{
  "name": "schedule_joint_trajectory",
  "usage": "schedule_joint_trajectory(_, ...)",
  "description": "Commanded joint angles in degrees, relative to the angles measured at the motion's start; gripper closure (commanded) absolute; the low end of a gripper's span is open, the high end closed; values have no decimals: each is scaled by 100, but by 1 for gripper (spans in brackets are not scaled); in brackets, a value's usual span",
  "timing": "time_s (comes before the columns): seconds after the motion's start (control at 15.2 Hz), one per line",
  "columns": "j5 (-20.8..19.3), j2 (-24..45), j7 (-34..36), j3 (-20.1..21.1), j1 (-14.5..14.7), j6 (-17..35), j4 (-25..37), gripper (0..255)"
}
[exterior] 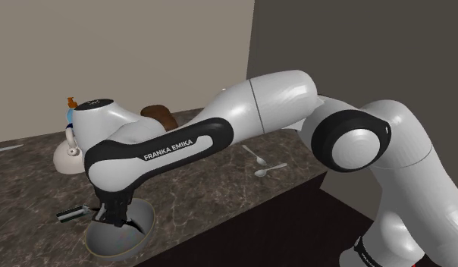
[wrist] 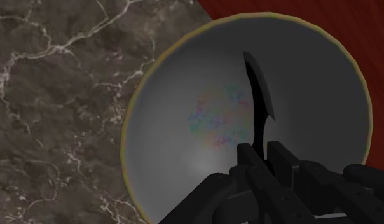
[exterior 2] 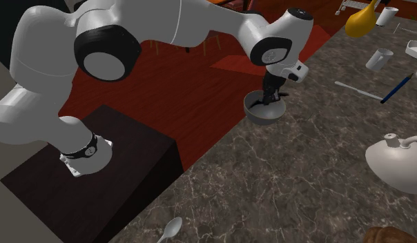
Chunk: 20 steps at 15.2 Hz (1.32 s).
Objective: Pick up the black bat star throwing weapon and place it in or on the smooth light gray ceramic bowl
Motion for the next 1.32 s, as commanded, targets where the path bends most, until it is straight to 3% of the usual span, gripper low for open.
schedule_joint_trajectory(0.0,0,1,0,0,0,1,1,255)
schedule_joint_trajectory(0.07,0,1,0,0,0,0,0,255)
schedule_joint_trajectory(0.13,0,1,0,0,0,0,0,0)
schedule_joint_trajectory(0.46,0,0,0,0,0,1,0,0)
schedule_joint_trajectory(0.73,39,-217,-25,24,-26,-581,366,0)
schedule_joint_trajectory(1.25,39,-217,-25,24,-26,-581,367,0)
